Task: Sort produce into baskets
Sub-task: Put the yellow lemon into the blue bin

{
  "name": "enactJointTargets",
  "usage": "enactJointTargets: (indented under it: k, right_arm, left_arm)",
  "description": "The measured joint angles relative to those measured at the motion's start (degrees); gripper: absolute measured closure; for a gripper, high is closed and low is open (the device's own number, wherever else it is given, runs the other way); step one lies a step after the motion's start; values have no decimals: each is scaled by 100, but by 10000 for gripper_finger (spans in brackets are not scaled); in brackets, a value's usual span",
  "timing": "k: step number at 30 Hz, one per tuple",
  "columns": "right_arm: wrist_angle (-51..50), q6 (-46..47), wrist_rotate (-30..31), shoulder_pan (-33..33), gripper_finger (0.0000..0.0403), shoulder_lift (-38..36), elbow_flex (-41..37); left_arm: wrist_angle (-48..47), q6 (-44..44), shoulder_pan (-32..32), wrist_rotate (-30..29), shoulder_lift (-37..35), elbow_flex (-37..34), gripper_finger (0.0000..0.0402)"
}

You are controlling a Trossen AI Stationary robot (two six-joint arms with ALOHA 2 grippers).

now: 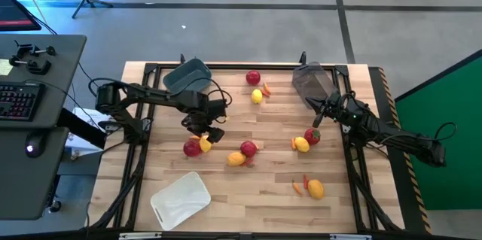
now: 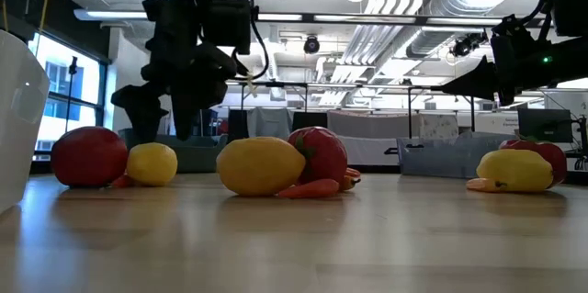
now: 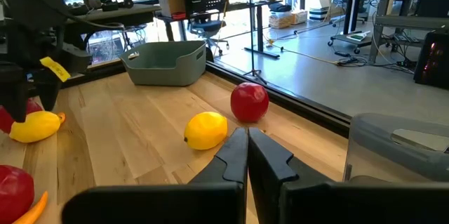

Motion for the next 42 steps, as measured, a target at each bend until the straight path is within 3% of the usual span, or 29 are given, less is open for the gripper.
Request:
enactJointTargets:
  k: [15, 28, 42]
  right_arm:
    - [1, 0, 0, -1, 403, -1, -1]
    - [0, 0, 2, -2, 403, -2, -2]
    - [2, 0, 2, -2, 403, 0, 0]
  left_arm:
    - [45, -110, -2, -55, 6, 0, 108]
    - [62, 77, 2, -7, 500, 4, 111]
    - [397, 680, 168, 48, 445, 77, 231]
